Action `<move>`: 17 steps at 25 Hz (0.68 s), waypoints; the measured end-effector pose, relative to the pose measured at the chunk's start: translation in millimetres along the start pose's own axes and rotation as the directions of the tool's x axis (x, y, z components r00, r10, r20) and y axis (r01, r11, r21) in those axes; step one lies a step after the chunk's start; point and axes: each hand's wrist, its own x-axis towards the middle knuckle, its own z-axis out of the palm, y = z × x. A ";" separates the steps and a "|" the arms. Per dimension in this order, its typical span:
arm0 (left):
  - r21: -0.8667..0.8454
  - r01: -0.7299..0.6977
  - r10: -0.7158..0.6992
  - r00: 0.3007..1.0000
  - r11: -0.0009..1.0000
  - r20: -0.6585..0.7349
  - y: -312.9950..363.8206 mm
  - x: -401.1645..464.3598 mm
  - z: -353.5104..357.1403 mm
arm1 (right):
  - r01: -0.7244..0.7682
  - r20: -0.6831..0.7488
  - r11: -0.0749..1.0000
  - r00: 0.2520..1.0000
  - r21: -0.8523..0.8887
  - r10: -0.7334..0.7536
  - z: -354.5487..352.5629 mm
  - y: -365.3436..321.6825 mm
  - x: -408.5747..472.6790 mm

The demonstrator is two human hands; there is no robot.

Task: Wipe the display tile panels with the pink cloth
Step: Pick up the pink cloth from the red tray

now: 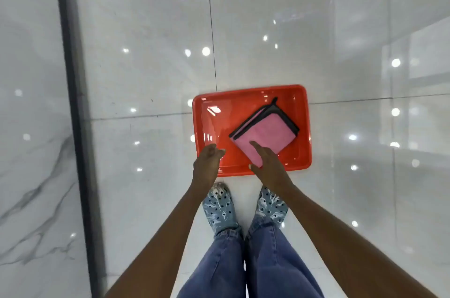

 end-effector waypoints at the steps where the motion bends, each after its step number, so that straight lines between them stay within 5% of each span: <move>1: -0.014 -0.005 0.005 1.000 1.000 0.003 -12.1 18.6 5.3 | 0.039 0.002 0.996 0.999 -0.076 -0.038 17.7 12.1 17.2; 7: -0.005 -0.016 0.016 0.999 1.000 0.034 -61.4 93.2 30.7 | 0.016 0.020 0.894 1.000 -0.448 -0.008 96.4 58.2 72.9; 12: -0.050 0.002 -0.001 1.000 0.999 0.027 -68.6 104.2 36.8 | -0.004 -0.090 0.891 0.995 -0.453 -0.041 95.7 60.9 74.1; 17: -0.083 0.015 -0.012 1.000 0.996 0.028 -47.9 72.6 32.3 | 0.229 0.014 0.907 0.971 -0.353 -0.240 34.5 55.5 73.3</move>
